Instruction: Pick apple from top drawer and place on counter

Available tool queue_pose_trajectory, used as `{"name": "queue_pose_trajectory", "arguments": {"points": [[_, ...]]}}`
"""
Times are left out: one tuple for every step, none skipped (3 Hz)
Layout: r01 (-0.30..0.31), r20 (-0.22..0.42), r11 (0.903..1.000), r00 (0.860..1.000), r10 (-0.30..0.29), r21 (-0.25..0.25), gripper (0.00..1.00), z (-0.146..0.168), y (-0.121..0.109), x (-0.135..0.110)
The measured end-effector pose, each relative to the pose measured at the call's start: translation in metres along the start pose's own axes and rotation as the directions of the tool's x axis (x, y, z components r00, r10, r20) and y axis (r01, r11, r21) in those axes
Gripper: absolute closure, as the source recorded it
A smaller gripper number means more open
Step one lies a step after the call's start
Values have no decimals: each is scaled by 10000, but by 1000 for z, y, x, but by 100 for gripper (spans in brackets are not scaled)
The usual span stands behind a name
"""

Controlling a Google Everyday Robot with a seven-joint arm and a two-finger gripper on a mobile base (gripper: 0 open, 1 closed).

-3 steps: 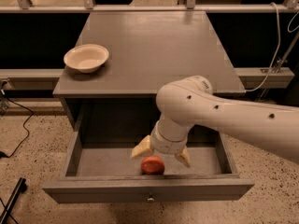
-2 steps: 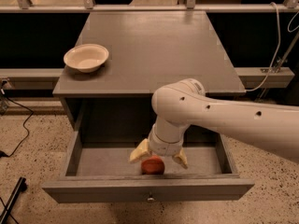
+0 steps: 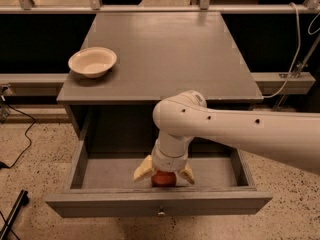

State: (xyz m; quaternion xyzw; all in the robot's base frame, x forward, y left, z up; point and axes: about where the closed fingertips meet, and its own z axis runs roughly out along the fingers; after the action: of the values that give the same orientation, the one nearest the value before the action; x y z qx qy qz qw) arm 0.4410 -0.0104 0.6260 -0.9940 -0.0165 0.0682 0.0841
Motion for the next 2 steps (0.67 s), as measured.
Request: {"name": "queue_pose_trajectory", "arguments": {"points": [[102,102,9999,9999,-101,-82,0,8,-3,2],[-119,139,9999,9998,118,33,0,14,-3,8]]}}
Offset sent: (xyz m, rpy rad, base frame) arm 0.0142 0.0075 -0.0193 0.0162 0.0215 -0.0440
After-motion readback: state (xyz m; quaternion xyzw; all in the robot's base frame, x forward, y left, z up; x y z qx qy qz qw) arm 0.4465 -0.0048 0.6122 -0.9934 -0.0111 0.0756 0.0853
